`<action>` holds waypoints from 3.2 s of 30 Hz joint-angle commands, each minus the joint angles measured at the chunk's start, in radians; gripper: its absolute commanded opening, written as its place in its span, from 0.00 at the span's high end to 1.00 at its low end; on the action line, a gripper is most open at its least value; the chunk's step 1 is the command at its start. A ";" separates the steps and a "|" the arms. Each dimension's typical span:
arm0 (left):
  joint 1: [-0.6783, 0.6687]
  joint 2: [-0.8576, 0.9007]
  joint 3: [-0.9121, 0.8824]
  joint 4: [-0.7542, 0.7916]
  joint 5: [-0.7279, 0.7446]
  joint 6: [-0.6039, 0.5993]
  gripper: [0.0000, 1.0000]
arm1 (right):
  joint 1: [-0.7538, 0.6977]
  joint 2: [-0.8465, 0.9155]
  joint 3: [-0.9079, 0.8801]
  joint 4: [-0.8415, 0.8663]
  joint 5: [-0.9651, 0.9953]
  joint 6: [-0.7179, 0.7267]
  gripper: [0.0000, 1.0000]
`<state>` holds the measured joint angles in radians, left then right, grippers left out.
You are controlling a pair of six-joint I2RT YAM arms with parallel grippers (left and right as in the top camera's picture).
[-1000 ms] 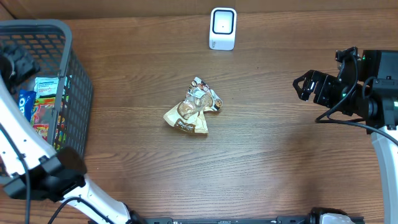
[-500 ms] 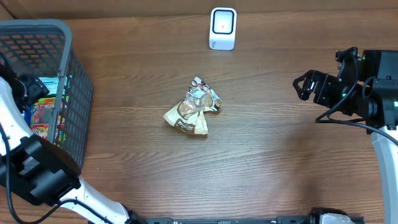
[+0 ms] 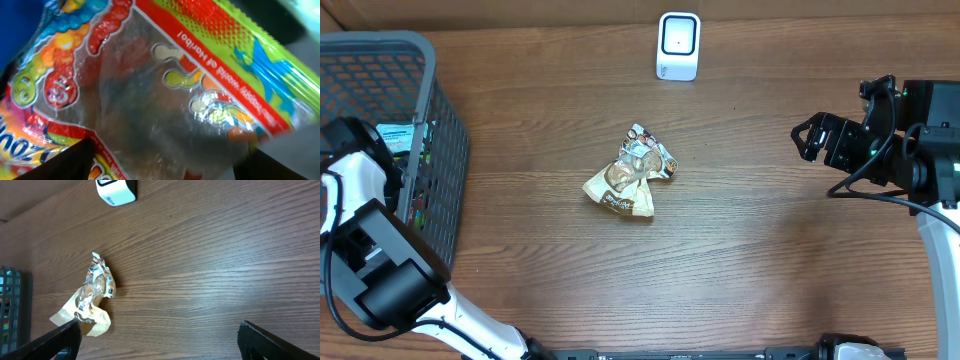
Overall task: Scan the item barcode
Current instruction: 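Move the left gripper back into the basket, then grasp the green Haribo gummy bag with the left gripper and lift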
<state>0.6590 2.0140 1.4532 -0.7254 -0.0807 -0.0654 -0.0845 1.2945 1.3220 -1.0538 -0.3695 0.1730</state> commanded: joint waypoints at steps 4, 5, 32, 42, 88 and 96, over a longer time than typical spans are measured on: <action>-0.013 0.000 -0.126 0.072 0.003 0.021 0.32 | 0.005 -0.002 0.027 0.006 -0.007 0.002 0.00; -0.013 0.000 -0.131 0.072 0.003 0.021 0.51 | 0.005 -0.002 0.027 0.006 -0.007 0.002 0.00; -0.079 -0.434 0.519 -0.368 -0.029 -0.035 0.89 | 0.005 -0.002 0.027 0.008 -0.007 0.002 0.00; -0.034 -0.211 0.496 -0.371 0.107 -0.004 0.20 | 0.005 -0.002 0.027 -0.004 -0.007 0.002 0.00; -0.032 0.326 0.684 -0.603 0.036 -0.029 0.96 | 0.005 0.027 0.027 -0.004 -0.007 0.003 0.00; -0.034 0.314 1.207 -0.858 0.082 -0.028 0.96 | 0.005 0.036 0.027 0.008 -0.011 0.003 0.00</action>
<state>0.6300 2.3531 2.4577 -1.5234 -0.0307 -0.0765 -0.0841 1.3327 1.3220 -1.0580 -0.3702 0.1730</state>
